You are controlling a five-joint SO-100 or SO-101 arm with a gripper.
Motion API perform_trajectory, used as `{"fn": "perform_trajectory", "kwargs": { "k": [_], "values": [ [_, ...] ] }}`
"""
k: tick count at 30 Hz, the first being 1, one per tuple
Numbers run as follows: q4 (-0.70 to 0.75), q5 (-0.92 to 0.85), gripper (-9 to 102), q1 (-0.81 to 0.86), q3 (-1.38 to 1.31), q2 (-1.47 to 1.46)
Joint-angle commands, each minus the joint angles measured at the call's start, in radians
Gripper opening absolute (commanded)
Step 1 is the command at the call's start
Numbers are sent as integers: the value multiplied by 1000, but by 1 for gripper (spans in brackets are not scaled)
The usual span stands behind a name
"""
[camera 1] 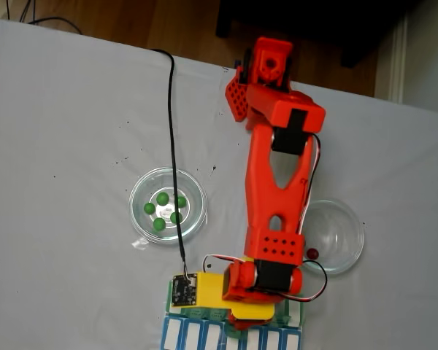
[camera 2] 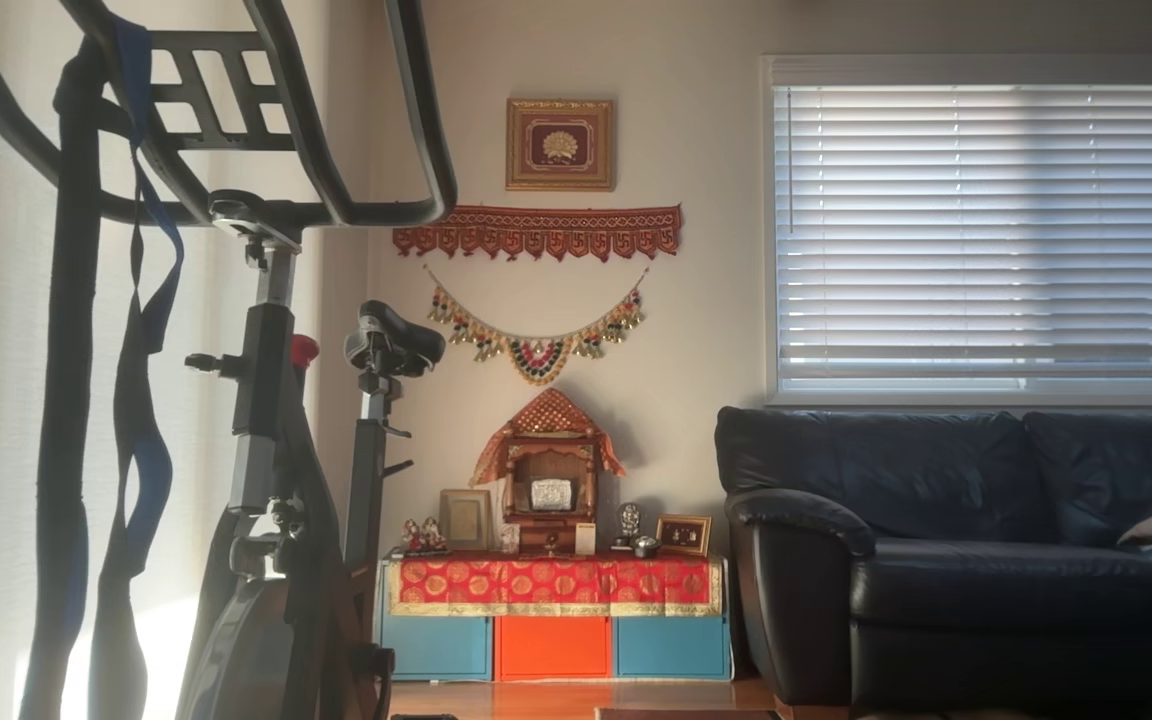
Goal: Sort medicines into box.
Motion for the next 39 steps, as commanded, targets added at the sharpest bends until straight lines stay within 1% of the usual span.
{"fn": "perform_trajectory", "kwargs": {
  "k": [1,7,10,12,16,19,21,24,28,39],
  "values": [
    [2,-11,27,3,-64,67],
    [2,-15,27,2,-55,77],
    [2,-15,23,0,-55,75],
    [3,-17,24,0,-52,78],
    [2,-18,18,0,-46,84],
    [2,-18,17,0,-44,84],
    [2,-20,18,0,-43,86],
    [-2,-23,23,0,-40,87],
    [-3,-23,27,0,-35,92],
    [8,-54,26,-5,-21,101]
  ]
}}
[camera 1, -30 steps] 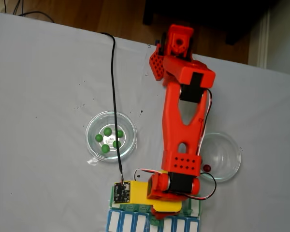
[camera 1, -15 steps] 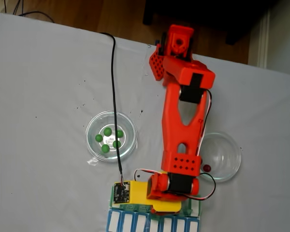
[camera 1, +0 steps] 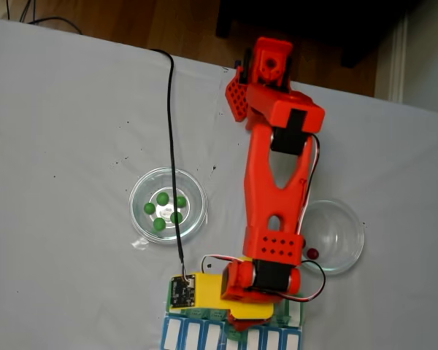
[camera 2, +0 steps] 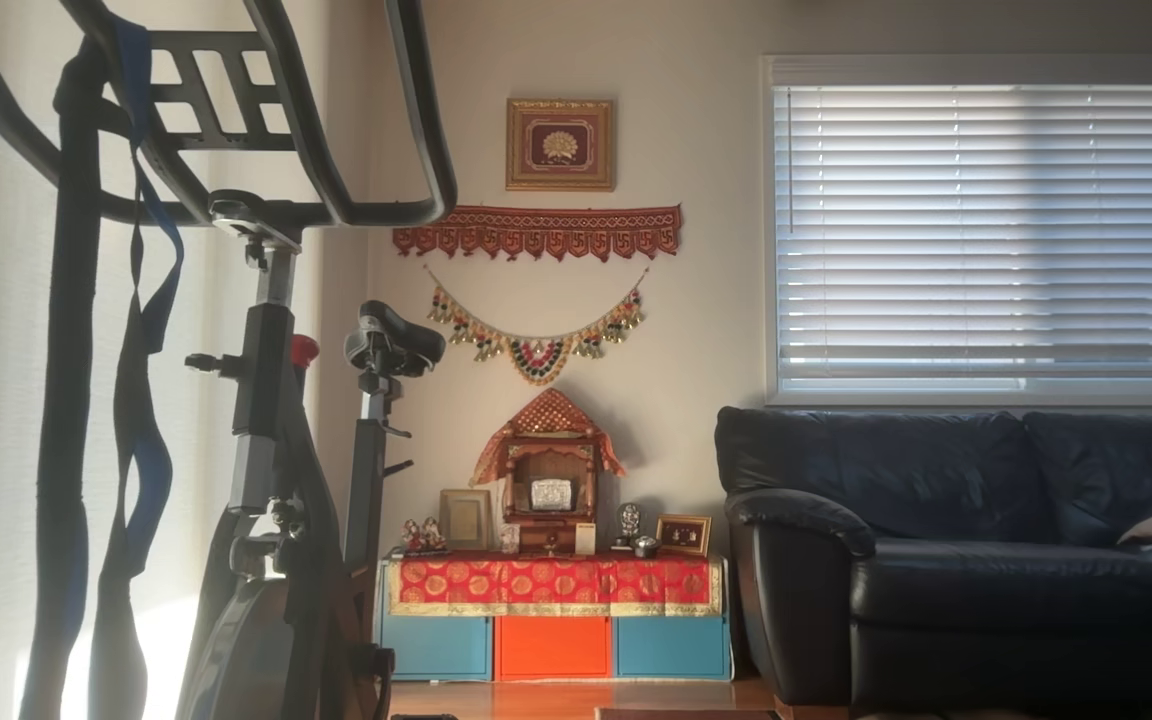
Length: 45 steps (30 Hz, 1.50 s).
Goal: Sort medicines into box.
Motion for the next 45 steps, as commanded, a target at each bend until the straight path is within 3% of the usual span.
{"fn": "perform_trajectory", "kwargs": {
  "k": [1,7,12,32,36,41,45],
  "values": [
    [2,-26,24,-11,-21,101],
    [26,-38,24,0,-43,106],
    [135,-31,26,23,-150,95],
    [173,-3,24,-2,-133,114],
    [261,-31,26,-20,-201,100],
    [408,-81,20,-40,-342,40],
    [414,-87,2,-28,-357,77]
  ]
}}
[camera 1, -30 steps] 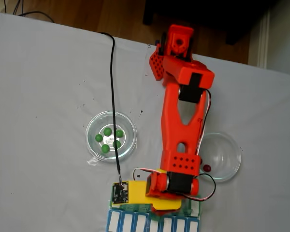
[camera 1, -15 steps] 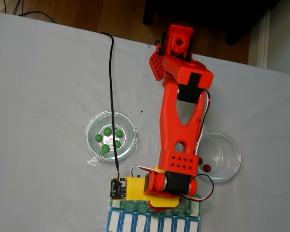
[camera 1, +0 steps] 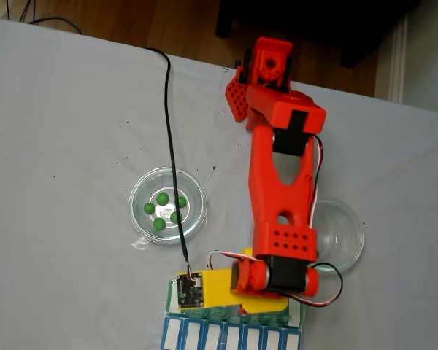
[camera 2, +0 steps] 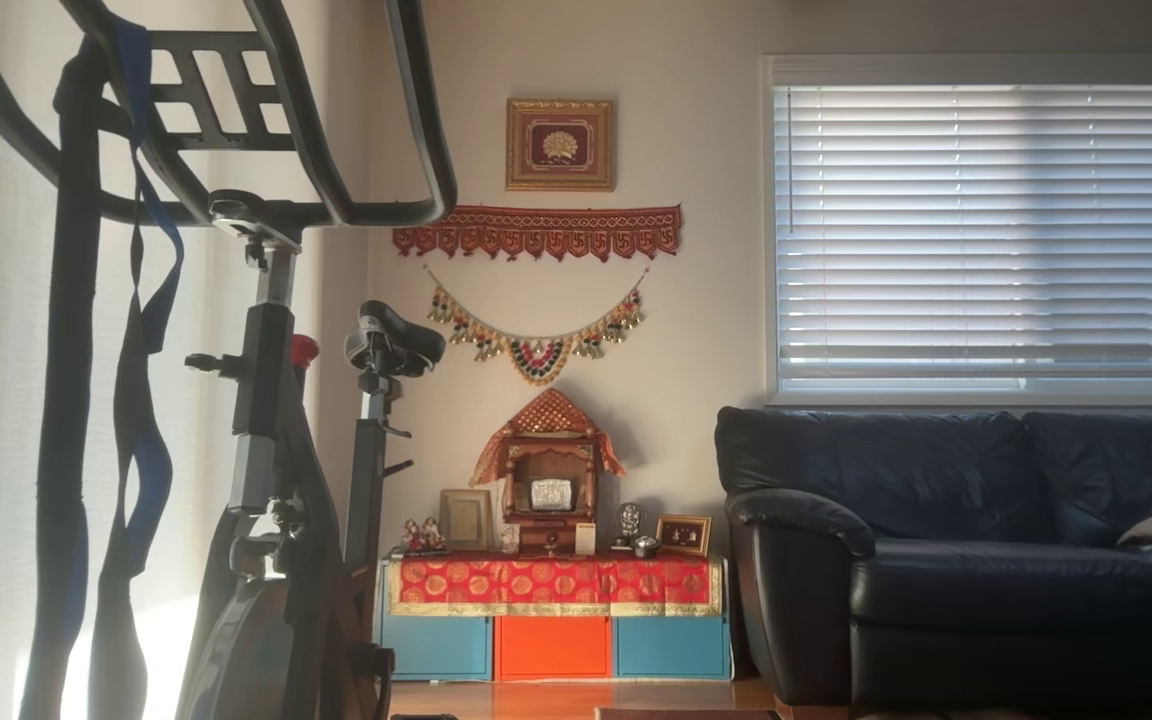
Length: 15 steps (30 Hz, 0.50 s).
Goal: Sort medicines into box.
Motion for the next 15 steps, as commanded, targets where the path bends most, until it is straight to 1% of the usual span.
{"fn": "perform_trajectory", "kwargs": {
  "k": [1,6,8,11,14,15],
  "values": [
    [8,-9,1,-5,-98,87],
    [58,-17,1,-34,-84,141],
    [14,-20,1,-54,-2,198],
    [-5,-35,1,-87,77,238],
    [-86,-58,1,-138,195,305],
    [-81,-58,1,-155,204,314]
  ]
}}
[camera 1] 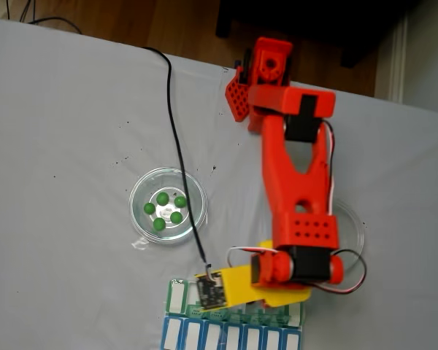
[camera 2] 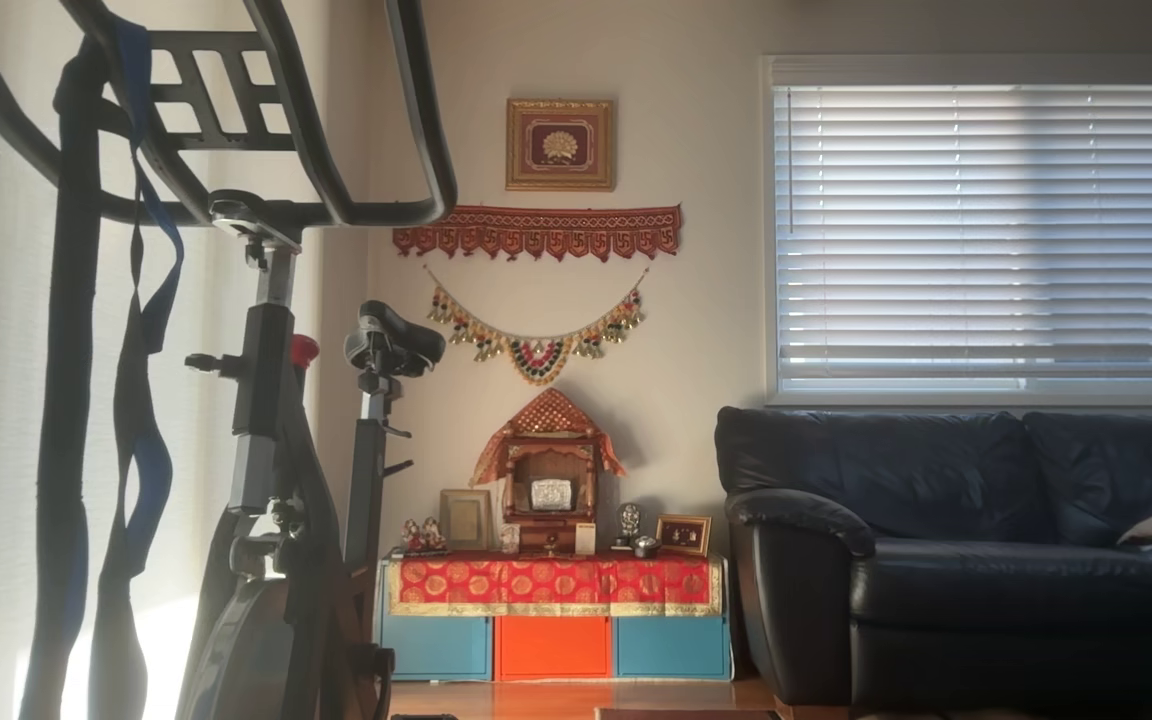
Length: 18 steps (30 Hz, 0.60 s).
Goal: Sort medicines into box.
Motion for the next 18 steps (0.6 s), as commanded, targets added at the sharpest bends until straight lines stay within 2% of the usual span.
{"fn": "perform_trajectory", "kwargs": {
  "k": [1,6,18],
  "values": [
    [-29,-9,1,-69,28,176],
    [-31,63,1,-156,144,290],
    [-233,291,1,-308,476,446]
  ]
}}
